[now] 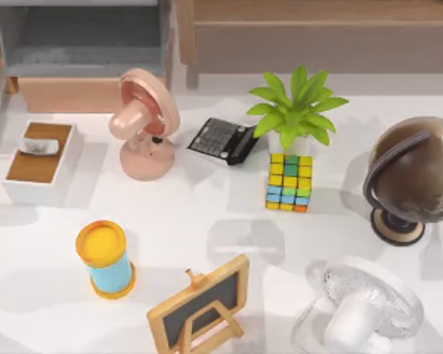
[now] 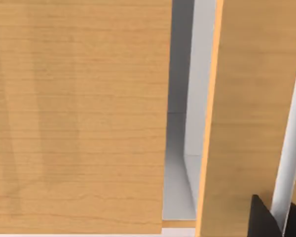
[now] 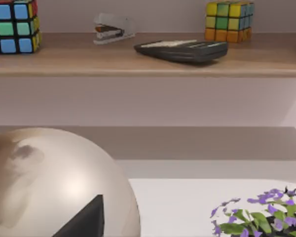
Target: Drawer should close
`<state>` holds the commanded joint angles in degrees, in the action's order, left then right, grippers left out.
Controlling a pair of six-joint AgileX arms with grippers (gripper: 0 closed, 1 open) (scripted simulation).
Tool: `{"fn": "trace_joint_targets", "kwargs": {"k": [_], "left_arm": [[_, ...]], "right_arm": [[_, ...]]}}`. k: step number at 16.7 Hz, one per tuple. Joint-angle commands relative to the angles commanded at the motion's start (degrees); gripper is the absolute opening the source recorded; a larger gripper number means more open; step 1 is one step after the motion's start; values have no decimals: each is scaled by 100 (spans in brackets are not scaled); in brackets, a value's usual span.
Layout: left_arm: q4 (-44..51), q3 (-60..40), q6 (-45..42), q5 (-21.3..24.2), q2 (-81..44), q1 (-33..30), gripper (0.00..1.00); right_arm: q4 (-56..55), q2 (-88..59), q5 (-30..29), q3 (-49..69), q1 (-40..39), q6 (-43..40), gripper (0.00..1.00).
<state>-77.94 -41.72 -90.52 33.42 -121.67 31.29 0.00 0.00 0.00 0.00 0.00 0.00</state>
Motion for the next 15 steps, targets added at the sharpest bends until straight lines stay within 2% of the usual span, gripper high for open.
{"fn": "trace_joint_targets", "kwargs": {"k": [3, 9, 15], "left_arm": [[113, -229, 9, -81, -104, -78, 0], [700, -1319, 24, -463, -575, -472, 0], [782, -1408, 30, -500, -626, -494, 0]], "right_arm": [[0, 0, 0, 0, 0, 0, 100], [0, 0, 0, 0, 0, 0, 100], [0, 0, 0, 0, 0, 0, 100]]}}
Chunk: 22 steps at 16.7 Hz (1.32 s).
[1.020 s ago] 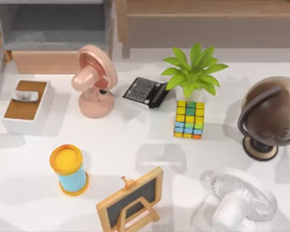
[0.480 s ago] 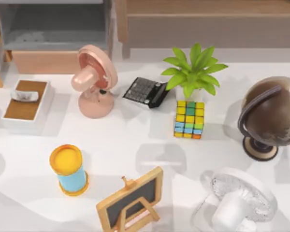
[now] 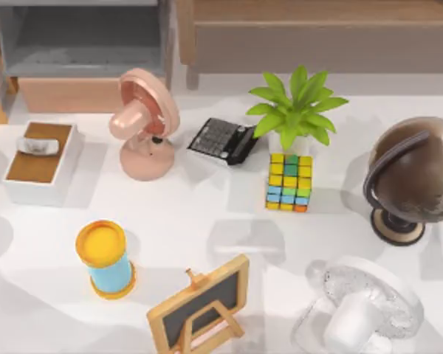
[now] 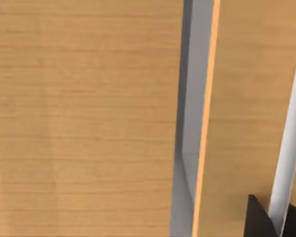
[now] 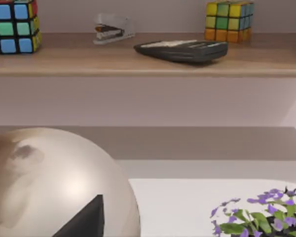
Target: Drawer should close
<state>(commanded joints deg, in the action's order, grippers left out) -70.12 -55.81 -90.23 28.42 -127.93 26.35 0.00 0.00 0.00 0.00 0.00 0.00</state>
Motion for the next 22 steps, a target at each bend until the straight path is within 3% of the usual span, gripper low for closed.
{"fn": "trace_joint_targets", "kwargs": {"k": [8, 13, 22], "left_arm": [[735, -1432, 19, -329, -647, -340, 0], [849, -1598, 23, -379, -735, -389, 0], [849, -1598, 23, -379, -735, -389, 68]], "right_arm": [[0, 0, 0, 0, 0, 0, 100], [0, 0, 0, 0, 0, 0, 100], [0, 0, 0, 0, 0, 0, 100]]}}
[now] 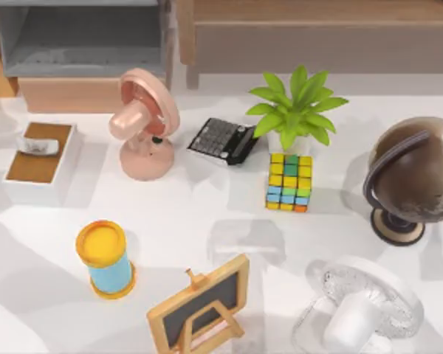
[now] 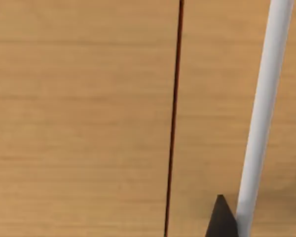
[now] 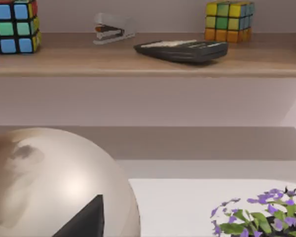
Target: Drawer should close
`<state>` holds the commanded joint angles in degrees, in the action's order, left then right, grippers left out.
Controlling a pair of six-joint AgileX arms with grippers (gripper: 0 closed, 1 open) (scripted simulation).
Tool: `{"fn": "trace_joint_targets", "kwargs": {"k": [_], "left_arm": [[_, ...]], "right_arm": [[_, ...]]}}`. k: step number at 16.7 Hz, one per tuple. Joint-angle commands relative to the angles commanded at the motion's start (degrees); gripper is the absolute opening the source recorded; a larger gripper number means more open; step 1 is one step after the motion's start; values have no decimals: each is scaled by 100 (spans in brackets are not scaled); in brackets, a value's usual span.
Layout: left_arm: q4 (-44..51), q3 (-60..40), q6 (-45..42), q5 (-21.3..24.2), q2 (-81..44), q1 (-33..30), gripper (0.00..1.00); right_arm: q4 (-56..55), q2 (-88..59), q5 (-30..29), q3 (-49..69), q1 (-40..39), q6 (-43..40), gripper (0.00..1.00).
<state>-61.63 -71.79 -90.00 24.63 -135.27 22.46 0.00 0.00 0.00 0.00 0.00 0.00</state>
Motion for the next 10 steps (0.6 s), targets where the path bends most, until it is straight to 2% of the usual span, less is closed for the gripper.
{"fn": "trace_joint_targets", "kwargs": {"k": [4, 10], "left_arm": [[0, 0, 0, 0, 0, 0, 98], [0, 0, 0, 0, 0, 0, 100]], "right_arm": [[0, 0, 0, 0, 0, 0, 100], [0, 0, 0, 0, 0, 0, 100]]}}
